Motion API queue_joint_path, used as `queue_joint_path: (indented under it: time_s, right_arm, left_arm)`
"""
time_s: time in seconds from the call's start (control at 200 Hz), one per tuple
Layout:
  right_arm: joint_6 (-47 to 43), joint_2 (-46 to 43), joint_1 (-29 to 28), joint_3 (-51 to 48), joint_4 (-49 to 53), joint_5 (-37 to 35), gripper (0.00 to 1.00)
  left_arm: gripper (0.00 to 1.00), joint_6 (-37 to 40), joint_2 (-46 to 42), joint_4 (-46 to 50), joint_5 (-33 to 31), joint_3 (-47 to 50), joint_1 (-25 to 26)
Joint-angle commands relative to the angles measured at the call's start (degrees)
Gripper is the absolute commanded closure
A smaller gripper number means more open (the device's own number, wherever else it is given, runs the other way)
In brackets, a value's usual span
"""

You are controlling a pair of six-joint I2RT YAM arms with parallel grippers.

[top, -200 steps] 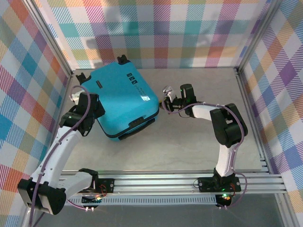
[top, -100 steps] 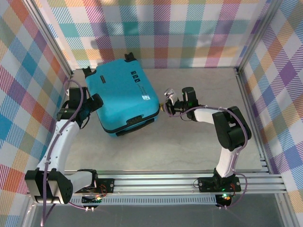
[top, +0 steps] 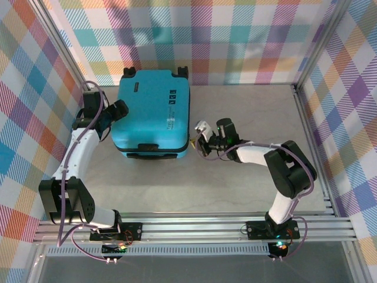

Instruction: Pack the luggage

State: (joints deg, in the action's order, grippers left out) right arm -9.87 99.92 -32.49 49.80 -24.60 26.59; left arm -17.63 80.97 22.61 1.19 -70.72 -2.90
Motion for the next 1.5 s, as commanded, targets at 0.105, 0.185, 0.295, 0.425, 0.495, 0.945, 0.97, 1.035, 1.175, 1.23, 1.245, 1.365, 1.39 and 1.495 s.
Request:
queue_joint_path:
  time_s: [0.105, 0.185, 0.295, 0.425, 0.495, 0.945, 0.97, 1.035, 1.175, 1.23, 1.245, 1.365, 1.39, 1.495]
  right_arm:
    - [0.59, -2.64, -3.19, -1.4, -4.11, 4.35, 1.0]
    - [0.73, -2.08, -3.19, -1.29, -4.05, 4.08, 1.0]
    - [0.86, -1.49, -3.19, -1.23, -4.22, 2.78, 1.0]
    - [0.9, -0.8, -2.8, 0.11, -3.07, 0.39, 1.0]
    - [1.46, 0.05, -2.16, 1.51, -2.42, -1.05, 1.0]
    - [7.35, 4.2, -0.21, 8.25, 2.19, -9.1, 1.0]
    - [7.28, 3.99, -0.2, 8.02, 2.09, -9.16, 1.0]
    - [7.16, 3.13, -0.12, 7.6, 2.66, -9.53, 0.92]
    - [9.11, -1.37, 1.14, 5.11, 3.29, -12.56, 0.75]
    - [10.61, -3.4, 2.25, 4.37, 4.28, -12.61, 0.65]
    - [10.83, -3.98, 2.52, 4.3, 4.76, -12.43, 0.63]
    - [10.94, -8.54, 2.98, 3.22, 7.97, -13.58, 0.54]
    - [11.09, -9.43, 3.11, 2.91, 8.32, -14.21, 0.54]
    - [11.68, -12.68, 3.05, 2.34, 10.4, -15.46, 0.52]
  left_arm:
    - [0.15, 0.99, -6.51, 1.33, 2.75, -4.06, 5.69]
    - [0.15, 0.94, -6.63, 1.58, 0.61, -4.25, 11.08]
    - [0.16, 0.98, -4.97, 2.09, -1.89, -4.04, 17.04]
    - [0.17, 0.15, -1.63, 4.28, -2.93, -4.11, 18.95]
    - [0.17, -0.25, -0.16, 5.35, -3.87, -3.86, 19.15]
    - [0.19, -0.09, 1.81, 7.45, -6.28, -1.65, 19.16]
    - [0.19, 0.0, 1.63, 7.53, -6.44, -1.83, 19.16]
    - [0.19, 0.35, 1.4, 8.09, -6.66, -2.67, 19.16]
    - [0.18, 1.48, 0.43, 8.37, -6.91, -4.0, 19.16]
    - [0.18, 1.75, 0.11, 9.59, -7.72, -5.08, 19.2]
    - [0.18, 1.91, -0.01, 9.98, -7.9, -5.38, 19.16]
    - [0.17, 2.81, -2.1, 10.96, -8.64, -6.28, 19.27]
    - [0.17, 3.06, -2.65, 10.88, -8.69, -6.33, 19.24]
    - [0.16, 3.48, -4.13, 10.97, -8.96, -6.78, 19.24]
